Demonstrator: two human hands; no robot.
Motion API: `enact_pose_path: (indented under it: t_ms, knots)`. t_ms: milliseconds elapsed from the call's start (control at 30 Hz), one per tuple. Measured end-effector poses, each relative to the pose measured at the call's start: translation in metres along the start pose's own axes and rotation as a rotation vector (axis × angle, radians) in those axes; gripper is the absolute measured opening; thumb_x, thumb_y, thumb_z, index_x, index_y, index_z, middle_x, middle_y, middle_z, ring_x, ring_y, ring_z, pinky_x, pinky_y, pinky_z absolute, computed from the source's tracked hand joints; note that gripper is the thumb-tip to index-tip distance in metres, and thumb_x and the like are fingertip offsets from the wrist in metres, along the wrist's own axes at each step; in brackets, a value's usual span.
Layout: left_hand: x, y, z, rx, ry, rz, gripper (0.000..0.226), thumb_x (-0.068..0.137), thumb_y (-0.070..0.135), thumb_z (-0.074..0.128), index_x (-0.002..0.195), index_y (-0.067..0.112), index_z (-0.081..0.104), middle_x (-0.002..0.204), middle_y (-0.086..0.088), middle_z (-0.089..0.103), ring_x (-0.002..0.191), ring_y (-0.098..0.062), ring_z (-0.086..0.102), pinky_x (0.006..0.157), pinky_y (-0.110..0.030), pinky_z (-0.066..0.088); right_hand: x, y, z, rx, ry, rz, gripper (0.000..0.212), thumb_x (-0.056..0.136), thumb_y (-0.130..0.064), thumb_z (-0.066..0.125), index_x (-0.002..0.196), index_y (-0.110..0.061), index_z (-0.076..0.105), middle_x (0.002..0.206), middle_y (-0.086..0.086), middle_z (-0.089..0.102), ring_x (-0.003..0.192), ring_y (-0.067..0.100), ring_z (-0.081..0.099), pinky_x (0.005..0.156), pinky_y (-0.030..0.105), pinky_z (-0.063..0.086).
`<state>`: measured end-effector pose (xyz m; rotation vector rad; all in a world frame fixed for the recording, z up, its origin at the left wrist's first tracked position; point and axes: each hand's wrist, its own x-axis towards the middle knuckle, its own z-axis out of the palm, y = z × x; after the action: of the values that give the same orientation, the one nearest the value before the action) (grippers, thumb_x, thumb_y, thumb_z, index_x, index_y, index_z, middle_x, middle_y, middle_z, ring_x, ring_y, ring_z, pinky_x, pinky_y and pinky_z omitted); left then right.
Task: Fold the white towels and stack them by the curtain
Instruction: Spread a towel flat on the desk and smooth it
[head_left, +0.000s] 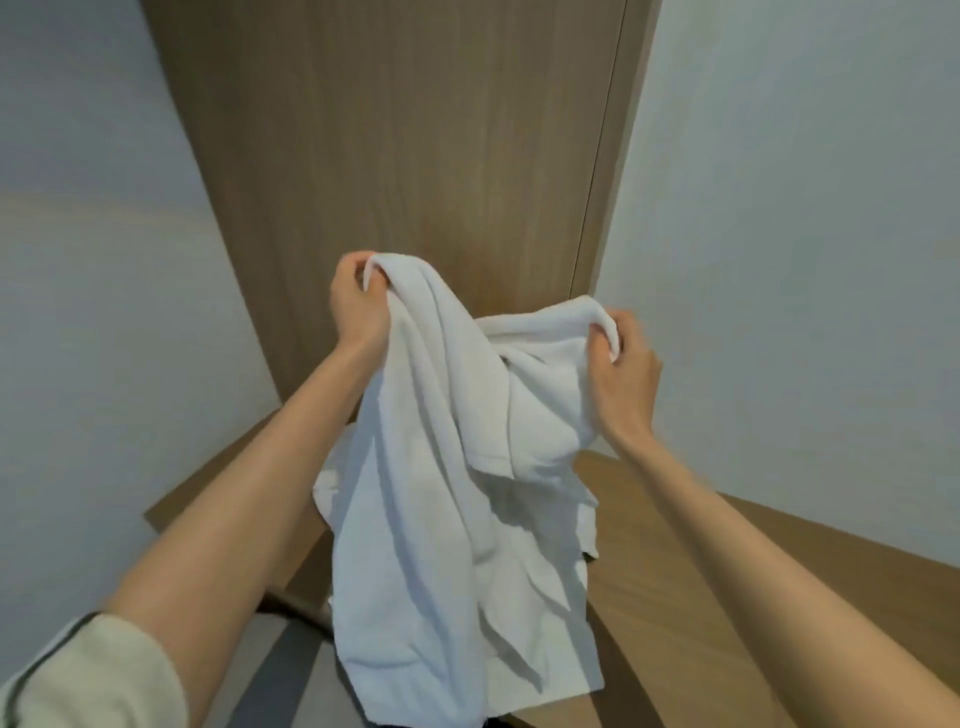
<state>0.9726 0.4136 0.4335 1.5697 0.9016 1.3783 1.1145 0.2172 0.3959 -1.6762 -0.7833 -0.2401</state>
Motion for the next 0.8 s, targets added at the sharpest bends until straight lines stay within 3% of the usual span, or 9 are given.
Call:
enact_pose_path:
  t_ms: [100, 267, 400, 500, 600, 633, 667, 733, 800]
  knots:
    - [0.027, 0.03, 0.011, -0.033, 0.055, 0.06, 0.013, 0.094, 0.006, 0.048, 0.104, 0.01, 0.056, 0.096, 0.002, 0.055, 0.084, -0.006, 0.051, 0.067, -0.004, 0.041, 0.012, 0.001, 0.012, -0.044, -0.123, -0.234, 0.02, 0.091, -0.014, 0.049, 0.102, -0.017, 0.065, 0.084, -0.006, 0.062, 0.069, 0.009, 0.051, 0.056, 0.017, 0.035]
    - [0.028, 0.034, 0.024, -0.011, -0.019, 0.129, 0.01, 0.094, 0.009, 0.052, 0.102, 0.012, 0.057, 0.098, 0.002, 0.059, 0.083, 0.0, 0.054, 0.074, -0.009, 0.045, 0.017, 0.021, 0.045, -0.409, -0.524, -0.492, 0.025, 0.091, -0.02, 0.054, 0.112, -0.026, 0.067, 0.102, 0.001, 0.07, 0.086, 0.025, 0.064, 0.064, 0.033, 0.05]
    - [-0.011, -0.013, 0.011, 0.138, -0.098, 0.112, 0.013, 0.094, 0.008, 0.051, 0.105, 0.008, 0.059, 0.102, 0.0, 0.061, 0.088, -0.006, 0.055, 0.074, -0.004, 0.042, -0.003, 0.051, 0.072, -0.626, -0.987, -0.36, 0.036, 0.095, -0.023, 0.046, 0.129, -0.03, 0.057, 0.12, 0.004, 0.06, 0.105, 0.028, 0.059, 0.078, 0.034, 0.047]
    - [-0.048, -0.052, -0.015, 0.369, -0.078, 0.187, 0.017, 0.097, 0.006, 0.044, 0.106, 0.005, 0.058, 0.102, -0.005, 0.06, 0.094, -0.018, 0.055, 0.083, -0.024, 0.043, -0.028, 0.071, 0.077, -0.653, -1.248, -0.158, 0.043, 0.095, -0.025, 0.047, 0.138, -0.03, 0.044, 0.125, 0.01, 0.046, 0.11, 0.032, 0.052, 0.084, 0.036, 0.043]
    - [-0.079, -0.086, -0.038, 0.743, -0.208, 0.203, 0.031, 0.092, 0.021, 0.031, 0.091, 0.008, 0.059, 0.093, -0.012, 0.06, 0.086, -0.026, 0.053, 0.078, -0.038, 0.037, -0.043, 0.075, 0.081, -0.55, -1.042, -0.074, 0.036, 0.093, -0.013, 0.046, 0.128, -0.019, 0.05, 0.115, 0.013, 0.053, 0.103, 0.034, 0.055, 0.076, 0.035, 0.041]
    - [-0.087, -0.097, -0.044, 0.855, -0.337, 0.144, 0.036, 0.094, 0.024, 0.029, 0.101, 0.009, 0.061, 0.107, -0.013, 0.062, 0.099, -0.026, 0.054, 0.088, -0.04, 0.035, -0.044, 0.073, 0.081, -0.509, -0.941, -0.055, 0.031, 0.094, -0.011, 0.043, 0.123, -0.015, 0.052, 0.111, 0.015, 0.058, 0.1, 0.036, 0.057, 0.073, 0.035, 0.04]
    - [-0.094, -0.106, -0.048, 0.96, -0.487, 0.064, 0.037, 0.097, 0.021, 0.03, 0.124, 0.013, 0.054, 0.132, -0.01, 0.053, 0.122, -0.024, 0.046, 0.104, -0.043, 0.026, -0.044, 0.069, 0.081, -0.453, -0.853, -0.016, 0.026, 0.096, -0.01, 0.04, 0.119, -0.012, 0.053, 0.108, 0.016, 0.061, 0.097, 0.037, 0.058, 0.072, 0.036, 0.04]
    - [-0.105, -0.116, -0.048, 1.071, -0.696, -0.084, 0.057, 0.1, 0.013, 0.035, 0.152, 0.018, 0.011, 0.159, -0.002, 0.013, 0.146, -0.02, 0.007, 0.115, -0.05, 0.001, -0.041, 0.058, 0.077, -0.312, -0.725, 0.076, 0.023, 0.099, -0.011, 0.034, 0.113, -0.009, 0.053, 0.104, 0.017, 0.063, 0.093, 0.037, 0.058, 0.072, 0.038, 0.042]
    - [-0.116, -0.116, -0.039, 1.009, -0.607, -0.092, 0.073, 0.099, 0.019, 0.04, 0.15, 0.017, -0.012, 0.16, -0.003, -0.01, 0.147, -0.024, -0.01, 0.114, -0.056, -0.005, -0.037, 0.045, 0.071, -0.214, -0.613, 0.095, 0.022, 0.099, -0.012, 0.033, 0.108, -0.009, 0.053, 0.1, 0.013, 0.063, 0.088, 0.033, 0.057, 0.071, 0.036, 0.041]
